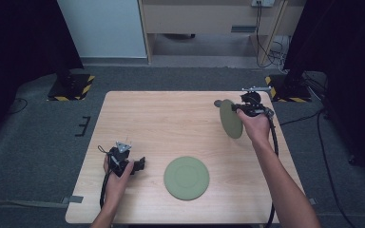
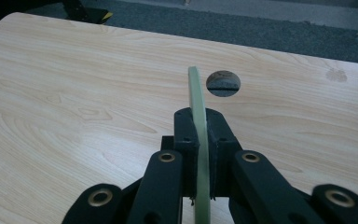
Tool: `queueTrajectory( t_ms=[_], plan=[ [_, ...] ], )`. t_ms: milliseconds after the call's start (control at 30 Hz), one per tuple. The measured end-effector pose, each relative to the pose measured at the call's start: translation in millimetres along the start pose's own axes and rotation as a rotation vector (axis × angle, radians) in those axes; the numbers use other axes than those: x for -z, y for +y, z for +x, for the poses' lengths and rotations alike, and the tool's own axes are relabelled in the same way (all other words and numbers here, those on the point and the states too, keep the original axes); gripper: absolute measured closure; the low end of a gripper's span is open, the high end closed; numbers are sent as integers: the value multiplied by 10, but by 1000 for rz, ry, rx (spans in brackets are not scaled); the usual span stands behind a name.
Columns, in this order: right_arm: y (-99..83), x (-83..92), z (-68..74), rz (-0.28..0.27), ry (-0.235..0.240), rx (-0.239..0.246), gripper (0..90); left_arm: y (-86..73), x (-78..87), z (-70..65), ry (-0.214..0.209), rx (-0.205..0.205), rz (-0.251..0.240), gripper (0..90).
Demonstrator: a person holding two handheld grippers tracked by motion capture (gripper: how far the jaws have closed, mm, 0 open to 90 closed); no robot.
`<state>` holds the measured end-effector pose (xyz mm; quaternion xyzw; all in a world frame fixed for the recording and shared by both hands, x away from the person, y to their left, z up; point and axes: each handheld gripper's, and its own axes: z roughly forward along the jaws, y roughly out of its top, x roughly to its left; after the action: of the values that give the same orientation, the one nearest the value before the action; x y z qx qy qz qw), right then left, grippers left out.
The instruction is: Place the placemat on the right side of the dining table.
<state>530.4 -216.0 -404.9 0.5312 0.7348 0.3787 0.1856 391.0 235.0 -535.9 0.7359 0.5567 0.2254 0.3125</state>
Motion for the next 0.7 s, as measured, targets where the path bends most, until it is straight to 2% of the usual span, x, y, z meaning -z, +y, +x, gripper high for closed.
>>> queueTrajectory(
  t_ms=[467, 700],
  plan=[
    [-90, 80, -285, -1, -22, -34, 855, 3, -4, -4, 6, 0, 1, 34],
    [-128, 97, -372, 2, -23, -43, 854, 3, -5, -6, 8, 0, 1, 34]
  ],
)
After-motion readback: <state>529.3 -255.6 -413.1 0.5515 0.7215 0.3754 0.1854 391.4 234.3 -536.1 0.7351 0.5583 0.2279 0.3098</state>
